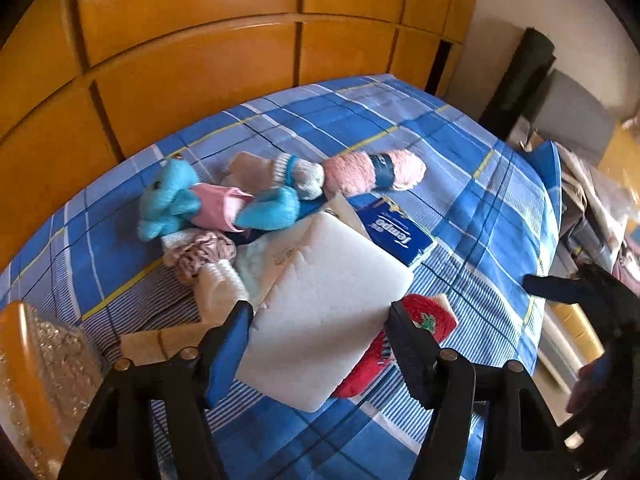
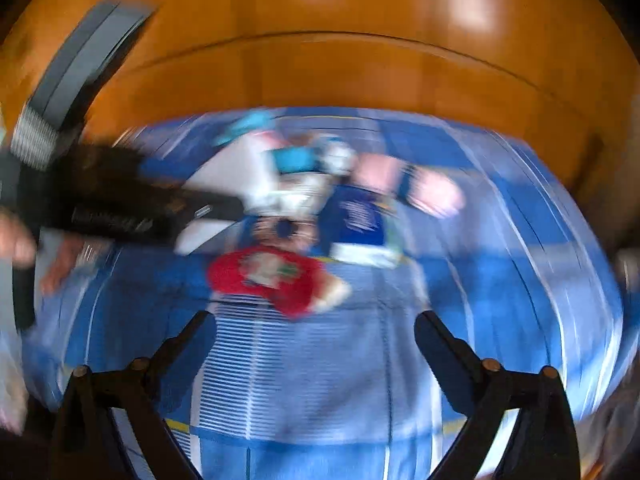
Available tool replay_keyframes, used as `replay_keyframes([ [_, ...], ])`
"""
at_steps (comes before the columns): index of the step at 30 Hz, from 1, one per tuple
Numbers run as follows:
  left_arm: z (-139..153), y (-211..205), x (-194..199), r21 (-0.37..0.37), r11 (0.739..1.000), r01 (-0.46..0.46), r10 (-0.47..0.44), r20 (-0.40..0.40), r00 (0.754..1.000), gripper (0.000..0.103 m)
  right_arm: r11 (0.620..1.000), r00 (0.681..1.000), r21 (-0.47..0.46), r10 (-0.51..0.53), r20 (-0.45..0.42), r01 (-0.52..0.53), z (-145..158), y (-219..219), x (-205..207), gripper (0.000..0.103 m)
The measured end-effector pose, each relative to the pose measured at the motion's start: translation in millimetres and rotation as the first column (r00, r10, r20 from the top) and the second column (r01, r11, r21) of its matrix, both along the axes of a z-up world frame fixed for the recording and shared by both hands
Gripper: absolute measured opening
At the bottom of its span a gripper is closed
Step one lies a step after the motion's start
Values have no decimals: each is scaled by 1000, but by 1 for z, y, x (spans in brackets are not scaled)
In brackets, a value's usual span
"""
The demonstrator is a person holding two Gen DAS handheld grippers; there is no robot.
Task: Organize soft objects
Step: 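Carry the white pad with the left gripper into the gold tray while the right gripper grasps the red sock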
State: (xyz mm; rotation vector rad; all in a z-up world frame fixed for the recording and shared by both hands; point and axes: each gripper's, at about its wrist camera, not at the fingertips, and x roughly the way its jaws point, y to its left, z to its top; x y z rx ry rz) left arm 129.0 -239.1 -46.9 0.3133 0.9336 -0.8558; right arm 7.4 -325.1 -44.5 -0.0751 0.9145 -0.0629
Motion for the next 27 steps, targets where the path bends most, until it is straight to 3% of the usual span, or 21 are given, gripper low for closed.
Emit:
replay_keyframes([
  [4,10,12,11,-39,998,-45,43,-42,998,68,950,973,-212,214,-90,-229,-18,35,30,92],
  [6,19,18,17,-66,995,-71,67,-52,996,68,927,958,-248,254,-134,-281,-29,41,43,84],
  [10,50,38,42,-129,981,-147,140,-61,988,68,914,944,-255,273,-187,-315,-47,47,65,55],
  [12,71,57,62,-168,963,-210,201,-69,977,68,924,943,-221,274,-187,-313,-49,48,69,47],
  [16,103,98,96,-216,922,-321,312,-76,947,68,937,950,-201,249,-187,-286,-51,50,71,46],
  [19,122,134,116,-230,887,-400,398,-55,916,68,945,954,-181,241,-177,-272,-53,50,70,46],
  [24,142,212,132,-246,807,-536,548,-21,836,68,961,961,-136,215,-176,-240,-50,37,72,46],
  [27,148,276,129,-272,732,-625,644,-23,764,68,966,963,-127,203,-175,-227,-50,37,74,47],
])
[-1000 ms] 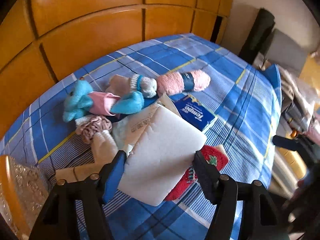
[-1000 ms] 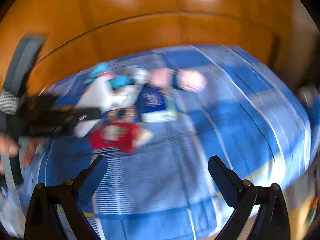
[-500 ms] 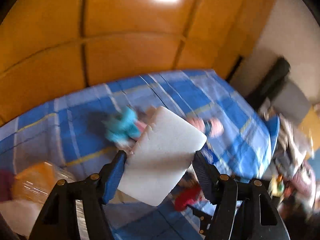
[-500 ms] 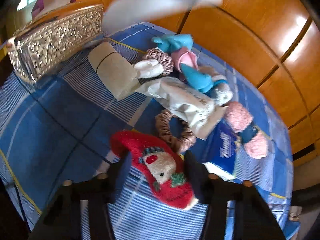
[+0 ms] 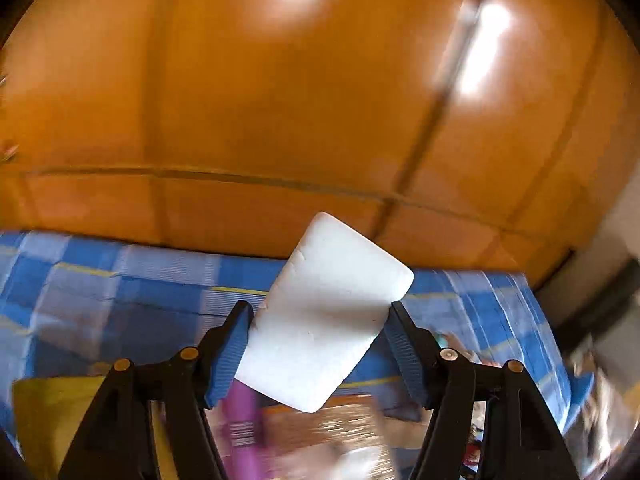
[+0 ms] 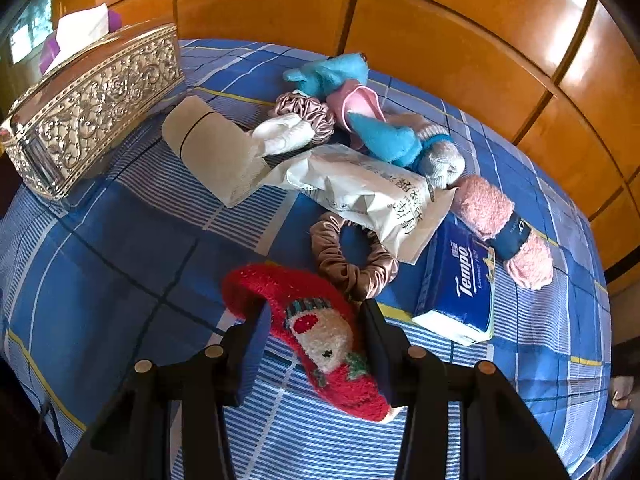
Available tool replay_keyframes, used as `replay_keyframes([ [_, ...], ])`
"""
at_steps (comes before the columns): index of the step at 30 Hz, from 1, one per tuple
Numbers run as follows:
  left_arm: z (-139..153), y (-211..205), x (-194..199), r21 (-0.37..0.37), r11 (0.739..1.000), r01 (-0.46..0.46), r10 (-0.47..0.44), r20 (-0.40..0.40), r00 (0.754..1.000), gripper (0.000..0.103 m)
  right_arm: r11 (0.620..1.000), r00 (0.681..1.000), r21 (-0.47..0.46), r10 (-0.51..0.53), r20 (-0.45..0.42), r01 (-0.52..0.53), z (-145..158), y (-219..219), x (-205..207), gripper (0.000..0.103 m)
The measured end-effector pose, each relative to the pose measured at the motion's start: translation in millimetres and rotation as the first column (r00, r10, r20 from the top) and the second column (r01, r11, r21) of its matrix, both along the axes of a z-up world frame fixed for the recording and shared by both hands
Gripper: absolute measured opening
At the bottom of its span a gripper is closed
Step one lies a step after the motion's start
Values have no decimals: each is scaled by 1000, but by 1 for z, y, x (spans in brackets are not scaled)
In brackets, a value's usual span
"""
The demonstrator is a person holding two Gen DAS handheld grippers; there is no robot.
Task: Organize soft objects
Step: 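Carry the white pad with the left gripper into the gold tray while the right gripper grasps the red sock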
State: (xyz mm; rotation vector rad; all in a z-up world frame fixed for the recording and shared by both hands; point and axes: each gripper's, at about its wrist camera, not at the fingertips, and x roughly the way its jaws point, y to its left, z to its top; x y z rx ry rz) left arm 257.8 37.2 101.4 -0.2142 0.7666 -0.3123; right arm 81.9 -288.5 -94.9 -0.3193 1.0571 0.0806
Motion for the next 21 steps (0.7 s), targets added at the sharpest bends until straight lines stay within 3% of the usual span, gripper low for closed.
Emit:
replay_keyframes([
  [4,-11,83,-23,-36,986,-161,161,0,987,69,1000,1000,-16,-8,26,8,-2,1,0,47],
  [9,-64,161,-64,-35,953,-300,297,-73,952,69,999,999,-22,-33,36,34,-1,7,-7,47],
  [12,-104,184,-75,-20,941,-339,332,-152,931,69,999,998,-28,-43,37,44,-1,12,-11,46],
  [16,-150,183,-79,-25,935,-353,336,-246,909,69,997,998,-40,-57,35,59,-1,13,-10,46],
  [21,-173,167,-63,-39,932,-360,333,-298,895,71,995,996,-43,-86,33,87,-2,16,-9,46],
])
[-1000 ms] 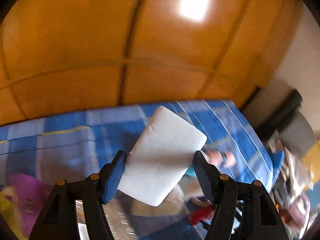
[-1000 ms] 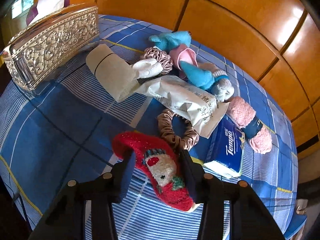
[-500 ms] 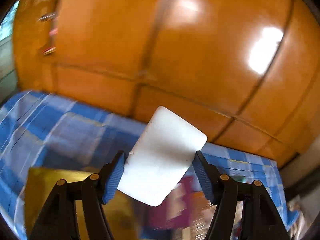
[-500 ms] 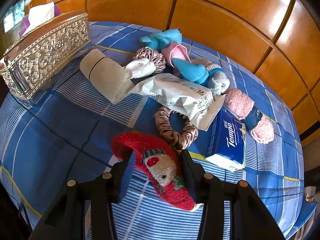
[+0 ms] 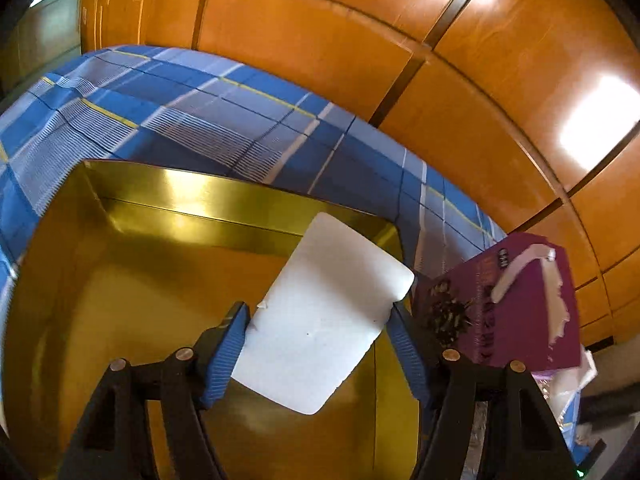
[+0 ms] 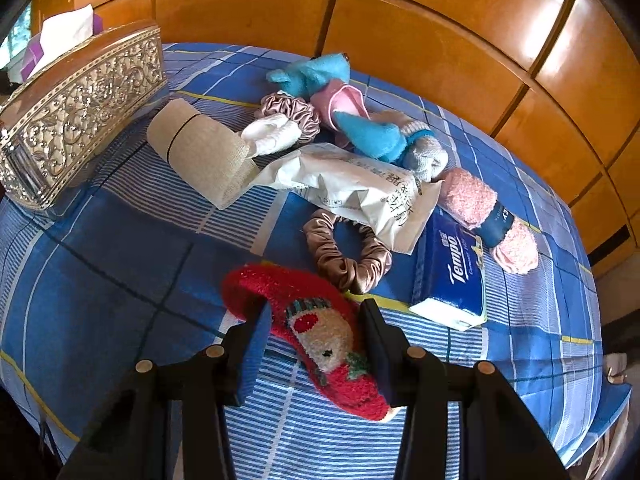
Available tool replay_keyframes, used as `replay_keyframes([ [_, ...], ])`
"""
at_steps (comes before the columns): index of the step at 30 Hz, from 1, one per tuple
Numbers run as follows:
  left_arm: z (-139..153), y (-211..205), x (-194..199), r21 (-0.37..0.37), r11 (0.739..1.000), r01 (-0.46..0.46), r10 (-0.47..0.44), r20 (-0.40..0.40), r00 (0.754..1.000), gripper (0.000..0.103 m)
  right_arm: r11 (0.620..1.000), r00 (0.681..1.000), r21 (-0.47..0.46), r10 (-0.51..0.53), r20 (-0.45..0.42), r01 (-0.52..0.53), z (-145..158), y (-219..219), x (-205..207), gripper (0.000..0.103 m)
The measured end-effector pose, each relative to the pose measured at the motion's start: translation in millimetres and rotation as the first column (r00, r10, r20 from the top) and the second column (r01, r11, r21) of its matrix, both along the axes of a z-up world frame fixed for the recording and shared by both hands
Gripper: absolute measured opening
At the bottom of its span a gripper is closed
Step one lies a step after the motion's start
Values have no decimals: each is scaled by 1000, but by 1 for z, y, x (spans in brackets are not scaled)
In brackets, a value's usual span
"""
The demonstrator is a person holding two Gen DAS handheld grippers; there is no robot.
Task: Organize soft objects
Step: 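Carry the white pad with the left gripper into the gold tray while the right gripper grasps the red sock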
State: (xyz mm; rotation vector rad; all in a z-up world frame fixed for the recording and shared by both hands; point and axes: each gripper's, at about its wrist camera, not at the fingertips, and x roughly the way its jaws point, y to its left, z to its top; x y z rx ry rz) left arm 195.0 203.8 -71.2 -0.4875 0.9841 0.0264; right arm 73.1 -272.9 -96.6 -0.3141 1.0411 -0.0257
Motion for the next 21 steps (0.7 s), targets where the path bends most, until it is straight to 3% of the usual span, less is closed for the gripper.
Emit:
replay_keyframes([
  [3,-12,-7,9,-12,1000,-6,6,-27,1000,79,1000,1000,-5,-14,-1,14,0,3,1,46],
  [7,-10,-12,11,-4,1000,-13,13,-32,999,102,1000,1000,-2,-23,9,23,0,4,1,46],
  [11,-2,-11,-3,66,998,-23,24,-10,1000,103,1000,1000,4,-24,18,23,0,2,-2,46],
  [17,19,-26,-53,205,979,-4,-11,72,997,103,999,999,23,-35,35,34,1,-2,-6,42],
  [19,23,-33,-75,236,972,6,-30,98,995,103,999,998,26,-42,38,41,2,-1,-7,39],
  [21,24,-37,-90,246,969,16,-43,105,993,103,998,998,28,-56,38,54,5,-1,-7,28],
])
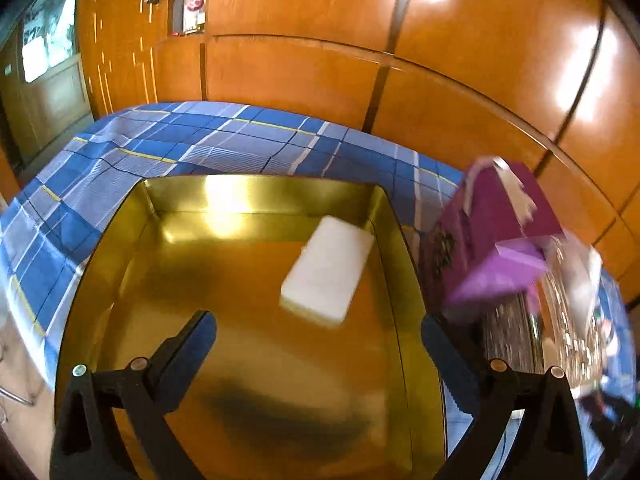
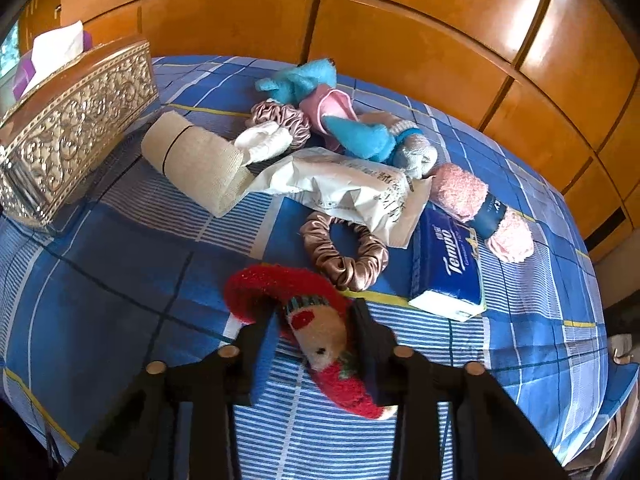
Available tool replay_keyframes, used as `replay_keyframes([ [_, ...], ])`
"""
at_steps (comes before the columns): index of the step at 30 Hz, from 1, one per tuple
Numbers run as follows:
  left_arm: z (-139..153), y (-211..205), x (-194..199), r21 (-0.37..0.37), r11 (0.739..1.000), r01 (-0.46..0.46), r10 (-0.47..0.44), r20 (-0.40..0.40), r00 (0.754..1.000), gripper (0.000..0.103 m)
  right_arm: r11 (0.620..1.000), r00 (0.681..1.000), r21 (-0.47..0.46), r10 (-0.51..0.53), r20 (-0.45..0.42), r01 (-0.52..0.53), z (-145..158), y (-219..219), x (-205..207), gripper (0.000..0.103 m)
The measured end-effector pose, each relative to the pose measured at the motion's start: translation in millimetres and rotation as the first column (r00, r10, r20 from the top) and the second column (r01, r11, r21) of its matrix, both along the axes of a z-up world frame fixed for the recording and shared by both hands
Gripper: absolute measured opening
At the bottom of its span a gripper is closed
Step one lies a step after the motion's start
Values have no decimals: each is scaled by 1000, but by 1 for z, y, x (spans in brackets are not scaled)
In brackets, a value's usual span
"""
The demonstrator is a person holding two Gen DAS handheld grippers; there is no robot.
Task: Organize soft objects
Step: 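Carry the white pad with the left gripper into the gold tray while the right gripper grasps the red sock, then carry the red sock with the right gripper and release it in the gold tray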
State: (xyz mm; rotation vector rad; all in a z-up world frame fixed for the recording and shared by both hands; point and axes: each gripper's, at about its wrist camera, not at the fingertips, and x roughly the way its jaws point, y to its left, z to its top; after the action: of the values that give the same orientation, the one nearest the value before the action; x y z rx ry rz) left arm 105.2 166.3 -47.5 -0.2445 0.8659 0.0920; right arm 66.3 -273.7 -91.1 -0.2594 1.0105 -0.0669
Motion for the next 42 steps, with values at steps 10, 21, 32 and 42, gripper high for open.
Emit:
replay_keyframes([
  [10,-1,-15,-47,-64,997,48,-47,5,999,101,985,998,162,-69,13,66,22,-15,-8,9],
  [21,16,-35,-64,2,996,92,-92,46,995,101,935,993,353,-77,86,42,90,2,34,9],
  [32,13,-5,-78,-25,999,25,-24,40,999,102,906,977,388,102,189,-170,152,127,130,9],
  [42,13,41,-89,-26,995,-100,101,45,994,102,721,855,468,482,192,-511,149,298,117,9],
])
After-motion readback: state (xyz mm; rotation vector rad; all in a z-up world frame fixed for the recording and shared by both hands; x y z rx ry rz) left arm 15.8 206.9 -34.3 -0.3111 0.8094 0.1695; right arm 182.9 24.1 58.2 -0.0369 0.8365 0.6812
